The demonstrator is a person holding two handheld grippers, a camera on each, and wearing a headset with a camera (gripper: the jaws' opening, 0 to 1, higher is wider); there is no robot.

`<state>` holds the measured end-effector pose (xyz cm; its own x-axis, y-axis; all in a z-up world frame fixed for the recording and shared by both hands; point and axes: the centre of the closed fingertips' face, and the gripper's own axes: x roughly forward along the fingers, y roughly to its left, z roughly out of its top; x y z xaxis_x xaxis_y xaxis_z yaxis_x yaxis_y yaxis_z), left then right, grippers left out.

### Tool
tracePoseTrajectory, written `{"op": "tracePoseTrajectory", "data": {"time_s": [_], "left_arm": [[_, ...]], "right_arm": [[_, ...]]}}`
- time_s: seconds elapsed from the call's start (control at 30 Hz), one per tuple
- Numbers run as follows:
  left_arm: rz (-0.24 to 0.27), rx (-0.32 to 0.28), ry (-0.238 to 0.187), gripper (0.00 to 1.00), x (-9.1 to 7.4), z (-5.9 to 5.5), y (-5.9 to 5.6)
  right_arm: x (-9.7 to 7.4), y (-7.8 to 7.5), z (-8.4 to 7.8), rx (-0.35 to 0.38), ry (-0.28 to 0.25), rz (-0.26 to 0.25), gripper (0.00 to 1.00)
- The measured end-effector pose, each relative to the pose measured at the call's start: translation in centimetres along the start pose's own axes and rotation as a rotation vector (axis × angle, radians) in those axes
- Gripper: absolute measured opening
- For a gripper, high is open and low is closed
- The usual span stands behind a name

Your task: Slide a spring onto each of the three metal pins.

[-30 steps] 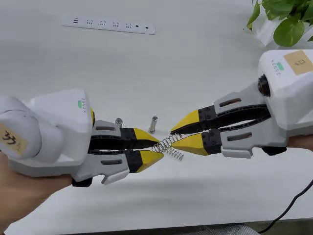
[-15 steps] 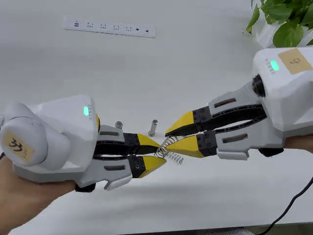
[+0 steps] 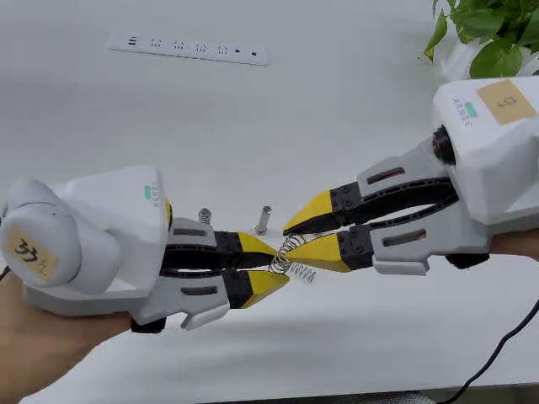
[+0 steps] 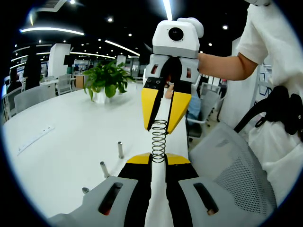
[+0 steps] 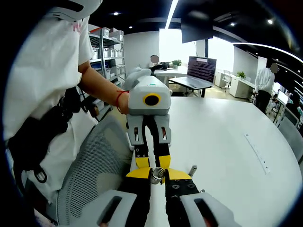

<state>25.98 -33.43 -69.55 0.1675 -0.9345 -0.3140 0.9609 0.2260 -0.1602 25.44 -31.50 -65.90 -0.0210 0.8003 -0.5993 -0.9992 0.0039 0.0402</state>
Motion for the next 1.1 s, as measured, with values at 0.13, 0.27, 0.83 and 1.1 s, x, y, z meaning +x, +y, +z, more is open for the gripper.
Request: {"op": "tracePoseTrajectory", "data": {"time_s": [0.13,0.27,0.83,1.1], "left_arm": [[0.000,-0.003,-0.009,0.06,0.0,0.1,0.0],[0.001,-0.003,-0.013,0.06,0.1,0.2,0.0],[0.020,0.002,0.001,0.06,0.6,0.2,0.3],[0.025,-0.004,-0.001,0.06,0.6,0.0,0.5]], "right_arm": [[0.0,0.1,-0.2,-0.001,0.019,0.010,0.08],[-0.2,0.0,-0.4,-0.027,0.069,0.036,0.12],[0.8,0.1,-1.4,-0.274,0.389,0.276,0.10],[1.1,-0.2,-2.5,-0.318,0.457,0.308,0.08]]}}
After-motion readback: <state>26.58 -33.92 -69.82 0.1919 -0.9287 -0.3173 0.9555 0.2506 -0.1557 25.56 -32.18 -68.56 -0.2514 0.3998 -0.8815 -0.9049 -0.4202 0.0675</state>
